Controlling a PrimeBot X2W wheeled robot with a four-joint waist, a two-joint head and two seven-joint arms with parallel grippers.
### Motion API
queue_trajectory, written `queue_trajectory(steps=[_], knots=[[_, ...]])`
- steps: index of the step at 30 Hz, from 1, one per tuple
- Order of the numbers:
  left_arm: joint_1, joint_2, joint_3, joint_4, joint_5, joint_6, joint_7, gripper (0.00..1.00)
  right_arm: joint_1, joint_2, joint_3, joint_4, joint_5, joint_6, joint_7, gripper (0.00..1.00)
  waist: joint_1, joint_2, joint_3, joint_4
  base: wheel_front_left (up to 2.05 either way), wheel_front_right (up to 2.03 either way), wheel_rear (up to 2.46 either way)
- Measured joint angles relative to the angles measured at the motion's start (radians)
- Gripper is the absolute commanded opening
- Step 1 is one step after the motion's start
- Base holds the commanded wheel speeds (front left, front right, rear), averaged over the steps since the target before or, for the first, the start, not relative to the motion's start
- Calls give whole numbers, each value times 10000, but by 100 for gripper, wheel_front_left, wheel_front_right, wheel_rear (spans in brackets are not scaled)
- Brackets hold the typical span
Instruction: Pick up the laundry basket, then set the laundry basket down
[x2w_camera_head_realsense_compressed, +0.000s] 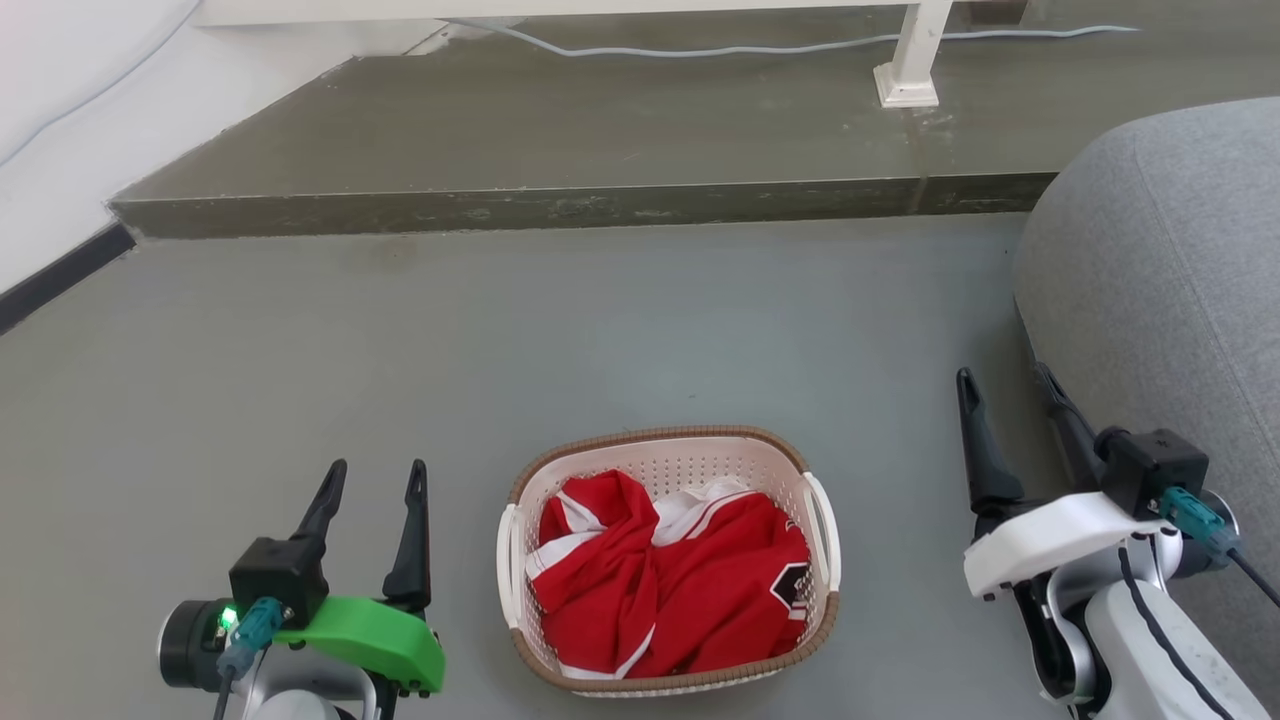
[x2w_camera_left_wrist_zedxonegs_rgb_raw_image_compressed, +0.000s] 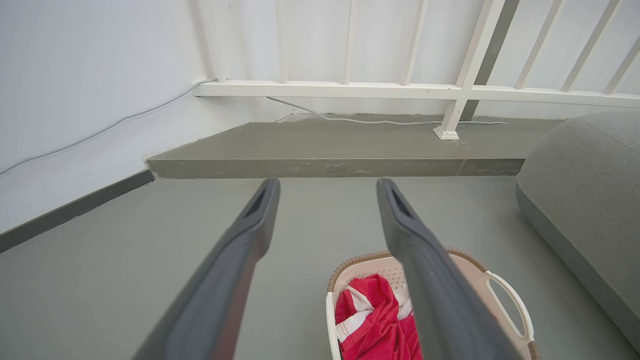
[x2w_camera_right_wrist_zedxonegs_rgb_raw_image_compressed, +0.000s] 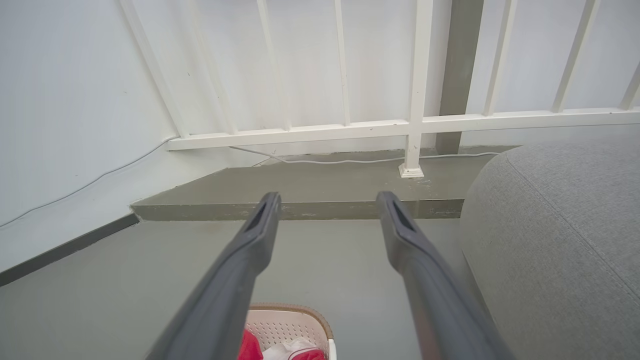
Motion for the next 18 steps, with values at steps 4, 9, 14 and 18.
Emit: queue_trajectory(steps=[4, 9, 14, 18], knots=[[43, 0, 48, -155, 63, 2, 0, 100, 156, 2, -42, -105, -27, 0, 0, 100, 0, 0, -21, -10, 0, 0, 0], [198, -23, 104, -320, 130, 73, 2, 100, 332, 2, -104, -234, -58, -4, 0, 100, 0, 0, -20, 5, 0, 0, 0], [227, -67, 119, -483, 201, 75, 23, 100, 372, 12, -105, -305, -94, -71, 0, 100, 0, 0, 2, 24, 0, 0, 0], [279, -236, 40, -161, 180, 71, 54, 0, 537, 127, -54, 10, -98, -69, 13, 0, 0, 0, 4, 26, 0, 0, 0]])
